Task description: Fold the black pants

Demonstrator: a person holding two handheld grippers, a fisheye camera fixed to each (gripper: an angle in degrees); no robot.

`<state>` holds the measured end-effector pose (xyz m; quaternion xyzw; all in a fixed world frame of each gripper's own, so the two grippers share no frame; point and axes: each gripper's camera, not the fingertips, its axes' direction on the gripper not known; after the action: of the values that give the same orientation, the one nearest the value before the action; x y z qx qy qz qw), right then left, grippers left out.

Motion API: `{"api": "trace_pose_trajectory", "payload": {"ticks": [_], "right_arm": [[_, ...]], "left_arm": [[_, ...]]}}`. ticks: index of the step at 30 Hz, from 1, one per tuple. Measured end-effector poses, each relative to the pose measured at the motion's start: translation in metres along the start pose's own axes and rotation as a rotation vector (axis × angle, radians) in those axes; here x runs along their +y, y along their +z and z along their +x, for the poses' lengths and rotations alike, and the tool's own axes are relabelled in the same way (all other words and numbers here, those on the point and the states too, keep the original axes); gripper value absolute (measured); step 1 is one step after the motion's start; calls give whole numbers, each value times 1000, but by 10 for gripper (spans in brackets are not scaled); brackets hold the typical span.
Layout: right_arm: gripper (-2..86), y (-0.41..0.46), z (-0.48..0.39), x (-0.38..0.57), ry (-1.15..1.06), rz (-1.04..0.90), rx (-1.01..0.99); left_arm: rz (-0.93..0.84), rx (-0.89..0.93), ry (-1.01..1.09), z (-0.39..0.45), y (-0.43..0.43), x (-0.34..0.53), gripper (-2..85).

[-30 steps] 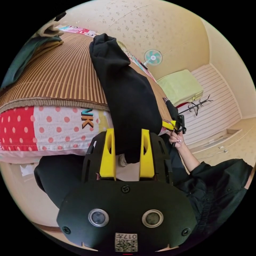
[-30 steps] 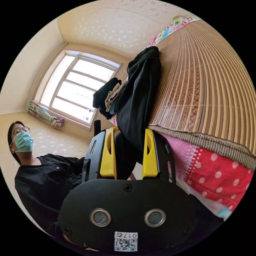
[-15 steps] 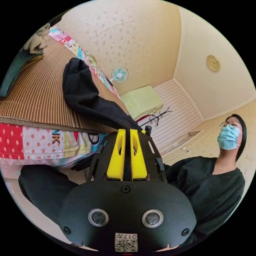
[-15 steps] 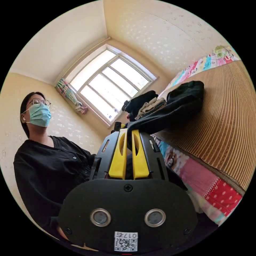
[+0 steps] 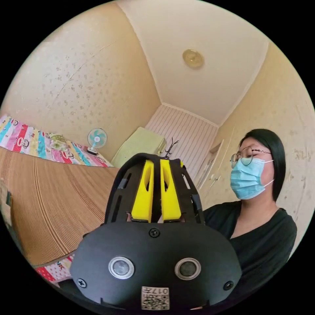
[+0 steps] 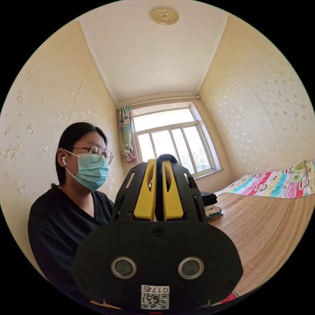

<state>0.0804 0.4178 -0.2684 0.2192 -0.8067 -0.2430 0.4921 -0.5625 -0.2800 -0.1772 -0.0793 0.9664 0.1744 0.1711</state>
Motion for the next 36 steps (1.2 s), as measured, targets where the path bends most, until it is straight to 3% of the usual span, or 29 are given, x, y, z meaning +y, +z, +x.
{"api": "trace_pose_trajectory", "payload": {"ticks": [5, 7, 10, 12, 18, 22, 24, 28, 33, 36], "right_arm": [[22, -2, -16, -41, -21, -63, 323], [22, -3, 7, -52, 28, -38, 363], [21, -13, 23, -71, 115, 50, 232], [21, -15, -3, -80, 10, 68, 167], [21, -8, -107, -109, -252, 14, 241], [22, -1, -132, -129, -316, 28, 208], [22, 4, -133, -140, -318, 35, 238], [21, 14, -85, -157, -212, 82, 358], [19, 20, 48, -171, 40, 30, 461], [19, 36, 136, -167, 181, 7, 628]], "left_arm": [[-4, -169, 38, 8, 29, -49, 31], [-10, -184, -19, -16, 44, -72, 31], [-6, -96, -130, -49, 62, -105, 29], [3, 7, -62, -28, 64, -119, 29], [18, -18, 196, 66, 57, -123, 34], [95, 35, 187, 78, 55, -124, 37], [114, -28, 239, 80, 59, -134, 39], [104, -119, 182, 39, 76, -153, 40], [-4, -267, -90, -115, 113, -182, 36], [-34, -426, -103, -199, 134, -186, 33]]}}
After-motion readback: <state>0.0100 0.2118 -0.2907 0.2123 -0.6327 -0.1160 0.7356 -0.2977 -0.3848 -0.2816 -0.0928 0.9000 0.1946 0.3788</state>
